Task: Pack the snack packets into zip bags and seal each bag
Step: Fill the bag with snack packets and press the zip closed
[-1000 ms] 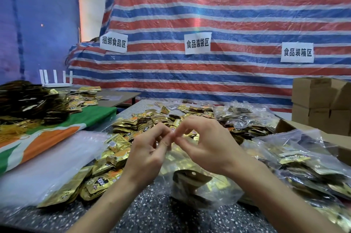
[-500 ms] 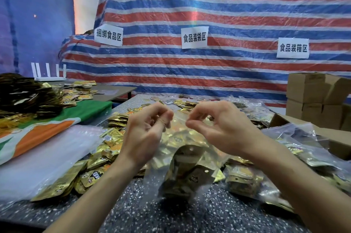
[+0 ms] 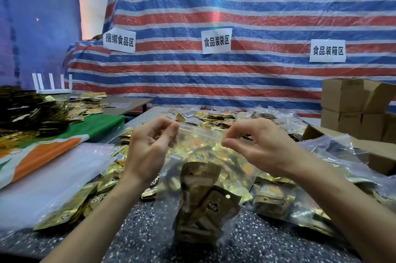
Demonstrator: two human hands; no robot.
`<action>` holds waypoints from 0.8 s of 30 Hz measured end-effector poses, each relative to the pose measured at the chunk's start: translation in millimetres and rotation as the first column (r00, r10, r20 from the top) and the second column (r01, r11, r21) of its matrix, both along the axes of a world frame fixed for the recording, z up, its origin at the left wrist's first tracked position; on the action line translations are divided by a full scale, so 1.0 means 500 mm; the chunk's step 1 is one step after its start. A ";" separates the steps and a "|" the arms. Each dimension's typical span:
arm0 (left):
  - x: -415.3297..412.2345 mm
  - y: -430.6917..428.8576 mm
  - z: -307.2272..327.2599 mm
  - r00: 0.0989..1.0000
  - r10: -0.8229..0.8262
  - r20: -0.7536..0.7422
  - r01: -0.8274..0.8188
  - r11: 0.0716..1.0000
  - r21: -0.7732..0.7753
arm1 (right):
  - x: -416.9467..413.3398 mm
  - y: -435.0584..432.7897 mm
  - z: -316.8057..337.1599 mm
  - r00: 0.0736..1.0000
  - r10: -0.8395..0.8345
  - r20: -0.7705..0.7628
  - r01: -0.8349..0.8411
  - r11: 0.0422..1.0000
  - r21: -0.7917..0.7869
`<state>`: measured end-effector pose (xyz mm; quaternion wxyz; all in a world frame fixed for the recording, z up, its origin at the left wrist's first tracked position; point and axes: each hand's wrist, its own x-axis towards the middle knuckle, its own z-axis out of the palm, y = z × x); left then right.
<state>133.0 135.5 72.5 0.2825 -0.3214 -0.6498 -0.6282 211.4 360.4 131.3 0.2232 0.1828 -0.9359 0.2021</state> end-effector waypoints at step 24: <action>-0.022 -0.014 -0.018 0.996 0.053 0.076 -0.056 0.998 0.032 | 0.000 0.080 -0.039 0.996 -0.011 0.090 0.027 0.982 -0.186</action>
